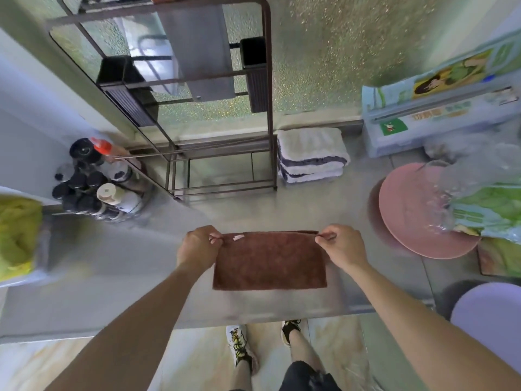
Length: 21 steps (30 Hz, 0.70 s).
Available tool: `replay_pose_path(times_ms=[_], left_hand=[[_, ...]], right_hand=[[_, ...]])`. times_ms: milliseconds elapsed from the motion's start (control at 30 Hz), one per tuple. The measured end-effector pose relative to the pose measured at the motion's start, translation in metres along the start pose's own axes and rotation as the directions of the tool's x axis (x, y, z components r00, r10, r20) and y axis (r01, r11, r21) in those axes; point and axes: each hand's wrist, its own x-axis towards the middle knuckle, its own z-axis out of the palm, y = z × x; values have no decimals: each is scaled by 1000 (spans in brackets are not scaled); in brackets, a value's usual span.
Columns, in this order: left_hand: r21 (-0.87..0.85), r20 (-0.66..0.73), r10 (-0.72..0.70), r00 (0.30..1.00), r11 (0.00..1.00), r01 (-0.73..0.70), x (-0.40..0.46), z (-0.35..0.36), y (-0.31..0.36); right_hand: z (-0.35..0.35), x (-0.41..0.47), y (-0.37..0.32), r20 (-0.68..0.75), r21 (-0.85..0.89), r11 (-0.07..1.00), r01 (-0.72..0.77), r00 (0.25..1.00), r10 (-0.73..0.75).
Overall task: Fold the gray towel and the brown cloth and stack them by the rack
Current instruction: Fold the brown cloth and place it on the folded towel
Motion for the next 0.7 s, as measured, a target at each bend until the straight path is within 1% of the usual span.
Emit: replay_pose_path(times_ms=[100, 200, 267, 333, 400, 500, 567, 600, 633, 700], left_hand=[[-23, -11, -44, 999, 999, 43, 5, 9, -2], [-60, -57, -109, 992, 993, 105, -1, 15, -4], [-44, -95, -130, 987, 991, 126, -13, 19, -10], [-17, -131, -149, 980, 989, 148, -32, 24, -15], [9, -110, -185, 977, 982, 187, -52, 32, -19], [-13, 9, -214, 977, 977, 214, -65, 44, -27], [-76, 44, -205, 978, 975, 208, -59, 45, -28], [-100, 34, -186, 982, 977, 188, -55, 44, -28], [-111, 11, -153, 988, 982, 153, -50, 41, -26], [-96, -71, -46, 996, 995, 39, -41, 34, -20]], right_hand=[[6, 8, 7, -15, 28, 999, -28, 999, 29], [7, 3, 8, -49, 69, 995, -67, 996, 71], [8, -13, 8, -70, 104, 986, -132, 988, 140], [11, -36, 6, -59, 108, 969, -224, 971, 231], [18, -56, 5, -42, 105, 949, -297, 952, 303], [33, -69, 6, -26, 123, 922, -368, 927, 373], [42, -69, 7, -17, 121, 908, -401, 914, 406], [46, -68, 8, -17, 115, 907, -405, 912, 409], [49, -69, 8, -12, 109, 904, -413, 909, 417], [53, -73, 5, 24, 99, 895, -435, 900, 435]])
